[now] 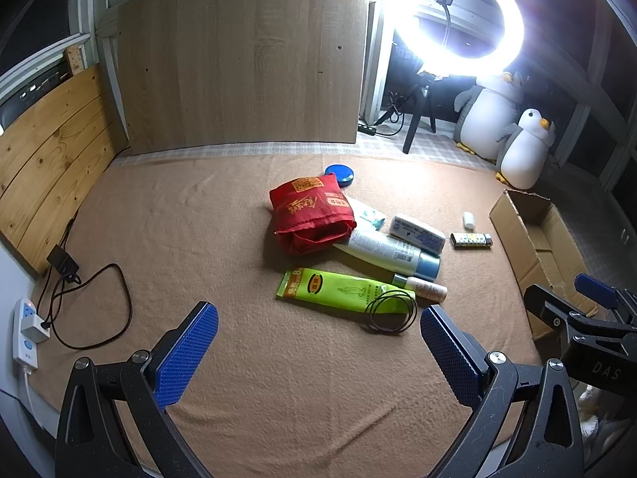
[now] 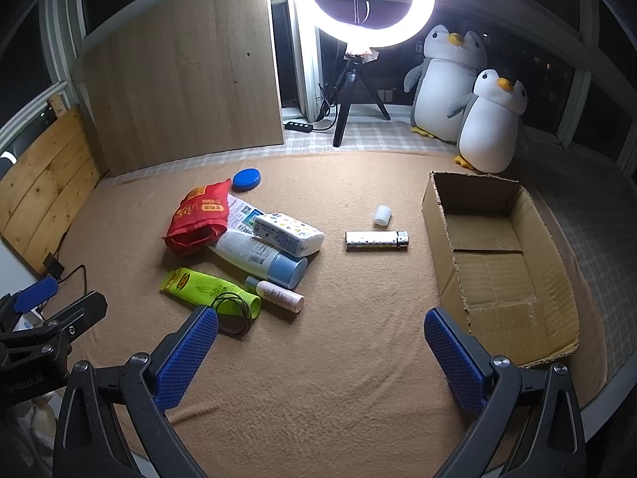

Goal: Organize objects

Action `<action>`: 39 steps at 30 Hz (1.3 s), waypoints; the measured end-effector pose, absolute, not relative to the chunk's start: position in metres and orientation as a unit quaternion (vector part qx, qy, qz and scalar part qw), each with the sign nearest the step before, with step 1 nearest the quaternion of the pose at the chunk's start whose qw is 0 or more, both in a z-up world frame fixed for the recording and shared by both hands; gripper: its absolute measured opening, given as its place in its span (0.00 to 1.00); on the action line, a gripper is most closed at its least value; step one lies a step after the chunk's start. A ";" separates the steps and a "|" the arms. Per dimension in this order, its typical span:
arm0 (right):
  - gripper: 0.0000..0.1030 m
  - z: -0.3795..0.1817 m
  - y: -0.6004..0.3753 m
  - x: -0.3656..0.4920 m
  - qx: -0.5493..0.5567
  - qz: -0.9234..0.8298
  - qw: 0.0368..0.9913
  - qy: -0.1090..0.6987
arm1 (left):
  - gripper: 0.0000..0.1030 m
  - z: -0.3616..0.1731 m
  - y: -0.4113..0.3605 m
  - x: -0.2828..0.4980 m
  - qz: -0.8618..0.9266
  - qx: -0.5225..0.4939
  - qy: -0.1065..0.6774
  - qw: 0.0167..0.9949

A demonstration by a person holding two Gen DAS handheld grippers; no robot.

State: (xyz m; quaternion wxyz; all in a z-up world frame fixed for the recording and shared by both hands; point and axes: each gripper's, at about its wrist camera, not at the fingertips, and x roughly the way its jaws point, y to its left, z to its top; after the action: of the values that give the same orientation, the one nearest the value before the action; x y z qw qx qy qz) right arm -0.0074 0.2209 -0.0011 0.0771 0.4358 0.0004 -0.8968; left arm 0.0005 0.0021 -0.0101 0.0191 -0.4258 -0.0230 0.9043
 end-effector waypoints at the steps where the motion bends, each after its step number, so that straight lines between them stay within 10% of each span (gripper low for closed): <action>1: 1.00 -0.001 0.221 -0.007 0.436 -0.897 0.077 0.000 | 1.00 -0.010 0.003 0.001 0.904 -0.426 -0.023 0.019; 39: 1.00 -0.006 0.225 -0.005 0.439 -0.895 0.076 -0.008 | 1.00 -0.021 0.005 0.001 0.900 -0.433 -0.005 0.041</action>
State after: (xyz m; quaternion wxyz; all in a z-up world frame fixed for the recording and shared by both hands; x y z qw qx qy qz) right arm -0.0053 0.2247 -0.0060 0.0762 0.4392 -0.0078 -0.8951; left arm 0.0006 0.0054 -0.0207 0.0414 -0.4331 -0.0046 0.9004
